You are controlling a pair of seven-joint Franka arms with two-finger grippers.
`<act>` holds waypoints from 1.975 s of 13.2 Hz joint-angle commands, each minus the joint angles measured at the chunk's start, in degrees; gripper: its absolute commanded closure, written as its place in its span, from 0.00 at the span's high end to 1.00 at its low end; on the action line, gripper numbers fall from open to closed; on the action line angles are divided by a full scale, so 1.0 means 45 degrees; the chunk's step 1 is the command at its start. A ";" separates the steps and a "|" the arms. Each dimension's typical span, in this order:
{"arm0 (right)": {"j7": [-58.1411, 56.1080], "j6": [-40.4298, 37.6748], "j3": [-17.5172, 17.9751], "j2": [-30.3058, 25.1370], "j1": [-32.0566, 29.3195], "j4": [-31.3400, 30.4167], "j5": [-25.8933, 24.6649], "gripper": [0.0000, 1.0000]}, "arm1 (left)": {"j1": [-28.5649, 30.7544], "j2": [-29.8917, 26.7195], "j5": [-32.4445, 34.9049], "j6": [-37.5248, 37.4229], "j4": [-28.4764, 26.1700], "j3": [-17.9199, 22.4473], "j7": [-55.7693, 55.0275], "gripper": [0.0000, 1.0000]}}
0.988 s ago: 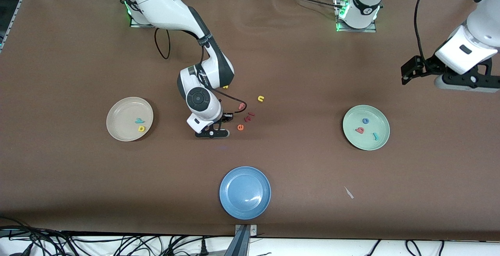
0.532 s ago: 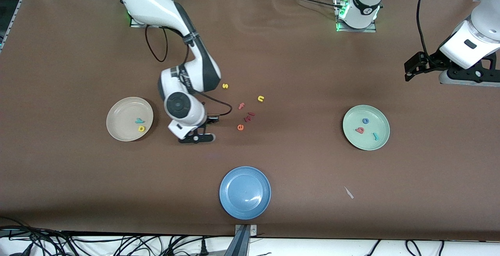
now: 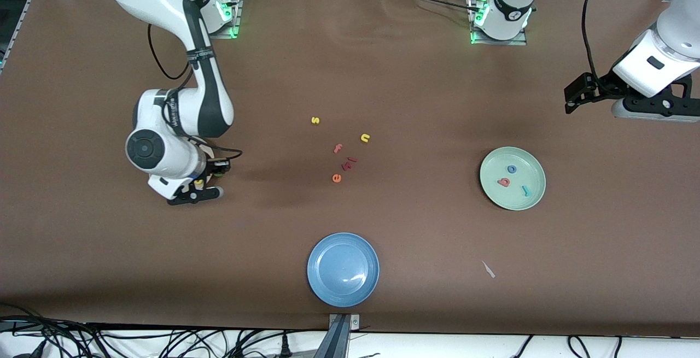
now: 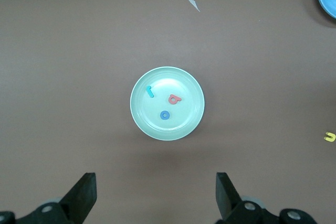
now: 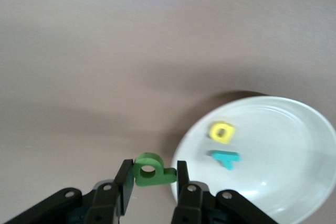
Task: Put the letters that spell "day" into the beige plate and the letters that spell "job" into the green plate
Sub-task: 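Lower the green letter onto the white plate and open the right gripper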
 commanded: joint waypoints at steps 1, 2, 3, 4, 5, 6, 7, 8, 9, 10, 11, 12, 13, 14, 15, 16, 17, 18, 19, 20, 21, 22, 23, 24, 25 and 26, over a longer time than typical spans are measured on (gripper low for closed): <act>-0.0950 0.0468 -0.0148 0.0220 -0.0763 -0.0241 0.0156 0.10 | -0.0116 -0.0009 -0.0291 -0.0181 0.0109 0.0135 0.0065 1.00; -0.1477 0.0684 -0.0148 0.0435 -0.1173 -0.0183 0.0214 0.11 | -0.0116 -0.0009 -0.0291 -0.0201 0.0109 0.0116 0.0065 1.00; -0.1888 0.0841 -0.0129 0.0553 -0.1564 -0.0163 0.0272 0.18 | -0.0097 -0.0009 -0.0291 -0.0201 0.0109 0.0135 0.0084 1.00; -0.2047 0.0881 -0.0090 0.0555 -0.1742 -0.0163 0.0389 0.81 | -0.0097 -0.0029 -0.0291 -0.0259 0.0109 0.0135 0.0104 1.00; -0.2068 0.0746 -0.0089 0.0535 -0.1744 -0.0027 0.0603 1.00 | -0.0116 -0.0029 -0.0291 -0.0298 0.0109 0.0135 0.0085 1.00; -0.1991 0.0687 -0.0051 0.0458 -0.1608 0.0109 0.0624 1.00 | -0.0116 -0.0029 -0.0291 -0.0298 0.0109 0.0116 0.0084 1.00; -0.1893 0.0435 0.0008 0.0360 -0.1510 0.0188 0.0624 1.00 | -0.0116 -0.0029 -0.0291 -0.0298 0.0109 0.0135 0.0104 1.00; -0.1602 -0.0013 0.0008 0.0359 -0.1335 0.0479 0.0624 1.00 | -0.0097 -0.0010 -0.0291 -0.0298 0.0109 0.0135 0.0123 1.00; -0.1232 -0.0501 0.0008 0.0340 -0.1218 0.0714 0.0624 1.00 | -0.0097 -0.0029 -0.0291 -0.0298 0.0109 0.0135 0.0123 1.00; -0.0880 -0.0873 -0.0011 0.0340 -0.1023 0.1006 0.0624 1.00 | -0.0097 -0.0010 -0.0291 -0.0298 0.0109 0.0135 0.0123 1.00; -0.0451 -0.1186 -0.0011 0.0320 -0.0808 0.1241 0.0624 1.00 | -0.0097 -0.0029 -0.0291 -0.0337 0.0109 0.0135 0.0143 1.00; -0.0022 -0.1440 -0.0011 0.0320 -0.0632 0.1379 0.0624 1.00 | -0.0097 -0.0029 -0.0291 -0.0337 0.0109 0.0135 0.0143 1.00; 0.0273 -0.1714 -0.0011 0.0320 -0.0437 0.1574 0.0605 1.00 | -0.0116 -0.0029 -0.0291 -0.0337 0.0109 0.0135 0.0124 1.00; 0.0566 -0.2026 -0.0031 0.0301 -0.0300 0.1769 0.0605 1.00 | -0.0116 -0.0029 -0.0291 -0.0337 0.0109 0.0116 0.0123 1.00; 0.1033 -0.2474 -0.0050 0.0301 -0.0163 0.2022 0.0624 1.00 | -0.0116 -0.0029 -0.0272 -0.0337 0.0109 0.0135 0.0123 1.00; 0.1424 -0.2845 -0.0108 0.0165 0.0051 0.2160 0.0605 1.00 | -0.0116 -0.0029 -0.0291 -0.0337 0.0109 0.0135 0.0123 1.00; 0.1737 -0.2888 -0.0128 0.0145 0.0324 0.2258 0.0586 1.00 | -0.0116 -0.0029 -0.0272 -0.0357 0.0109 0.0116 0.0123 1.00; 0.1818 -0.3082 -0.0148 -0.0030 0.0404 0.2336 0.0605 1.00 | -0.0116 -0.0029 -0.0272 -0.0338 0.0109 0.0115 0.0123 1.00; 0.2592 -0.3238 0.0007 -0.0437 0.0501 0.2434 0.0605 1.00 | -0.0116 -0.0029 -0.0252 -0.0337 0.0109 0.0115 0.0123 1.00; 0.3431 -0.3279 0.0182 -0.0674 0.0618 0.2474 0.0450 1.00 | -0.0116 -0.0029 -0.0252 -0.0337 0.0109 0.0115 0.0123 1.00; 0.3556 -0.3279 0.0513 -0.1372 0.0561 0.2474 0.0043 1.00 | -0.0136 -0.0029 -0.0233 -0.0337 0.0128 0.0115 0.0123 1.00; 0.3557 -0.3376 0.1367 -0.2133 0.0116 0.2435 -0.1006 1.00 | -0.0136 -0.0029 -0.0233 -0.0337 0.0109 0.0115 0.0123 1.00; 0.3634 -0.3802 0.2690 -0.2856 -0.0797 0.2435 -0.2234 1.00 | -0.0136 -0.0029 -0.0233 -0.0337 0.0109 0.0115 0.0123 1.00; 0.3635 -0.4290 0.3922 -0.3347 -0.1734 0.2435 -0.3252 1.00 | -0.0136 -0.0029 -0.0213 -0.0337 0.0109 0.0115 0.0123 1.00; 0.3596 -0.4623 0.4804 -0.3758 -0.2691 0.2435 -0.3842 1.00 | -0.0136 -0.0029 -0.0213 -0.0337 0.0109 0.0115 0.0085 1.00; 0.3577 -0.4820 0.5548 -0.4226 -0.3648 0.2416 -0.3945 1.00 | -0.0136 -0.0029 -0.0213 -0.0337 0.0128 0.0115 0.0104 1.00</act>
